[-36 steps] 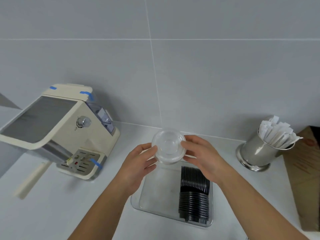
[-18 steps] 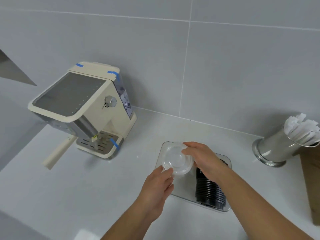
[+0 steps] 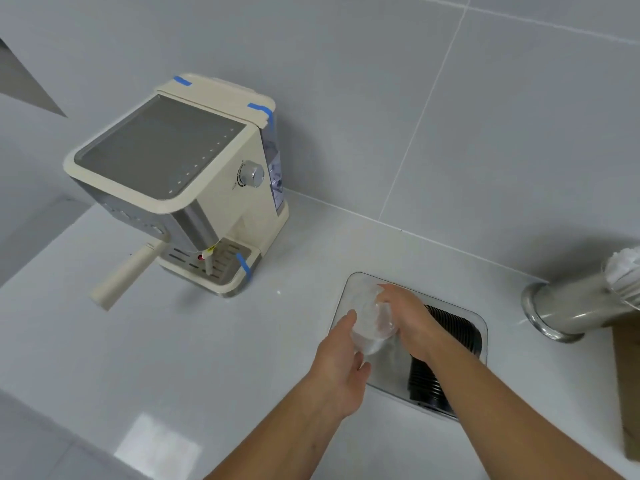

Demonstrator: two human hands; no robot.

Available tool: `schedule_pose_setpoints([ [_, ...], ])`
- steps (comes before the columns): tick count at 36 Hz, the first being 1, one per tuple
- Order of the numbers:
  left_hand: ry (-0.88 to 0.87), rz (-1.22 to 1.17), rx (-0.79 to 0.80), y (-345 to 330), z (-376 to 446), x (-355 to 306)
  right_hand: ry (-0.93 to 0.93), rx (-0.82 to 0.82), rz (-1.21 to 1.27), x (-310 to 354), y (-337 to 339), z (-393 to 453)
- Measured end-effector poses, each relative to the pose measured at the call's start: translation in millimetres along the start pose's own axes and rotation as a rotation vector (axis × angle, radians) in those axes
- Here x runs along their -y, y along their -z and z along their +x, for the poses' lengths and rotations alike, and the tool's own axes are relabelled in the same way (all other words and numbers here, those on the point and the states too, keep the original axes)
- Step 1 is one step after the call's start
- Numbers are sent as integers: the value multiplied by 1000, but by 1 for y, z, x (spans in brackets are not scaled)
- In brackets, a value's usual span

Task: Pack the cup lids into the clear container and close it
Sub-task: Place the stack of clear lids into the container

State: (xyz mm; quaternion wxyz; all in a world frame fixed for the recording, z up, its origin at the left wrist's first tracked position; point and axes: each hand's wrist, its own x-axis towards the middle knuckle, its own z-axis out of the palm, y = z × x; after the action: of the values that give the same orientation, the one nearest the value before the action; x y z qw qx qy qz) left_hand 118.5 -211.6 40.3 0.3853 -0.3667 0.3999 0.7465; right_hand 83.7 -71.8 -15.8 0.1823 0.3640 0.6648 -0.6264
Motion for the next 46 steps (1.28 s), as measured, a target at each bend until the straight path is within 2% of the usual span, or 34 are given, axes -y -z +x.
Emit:
schedule_pose_setpoints([
  [8, -39, -27, 16, -8, -4, -1, -24, 8, -18, 3, -1, 4],
  [28, -4, -48, 63, 16, -5, -6, 6, -15, -153, 0, -3, 2],
  [35, -25, 119, 66, 47, -10, -4, 61, -52, -234, 0, -1, -15],
  [41, -147, 351, -25, 72, -8, -10, 69, -97, -277, -10, 3, -35],
  [46, -243, 522, -84, 85, -1, -13, 92, -93, -193, -19, 2, -45],
])
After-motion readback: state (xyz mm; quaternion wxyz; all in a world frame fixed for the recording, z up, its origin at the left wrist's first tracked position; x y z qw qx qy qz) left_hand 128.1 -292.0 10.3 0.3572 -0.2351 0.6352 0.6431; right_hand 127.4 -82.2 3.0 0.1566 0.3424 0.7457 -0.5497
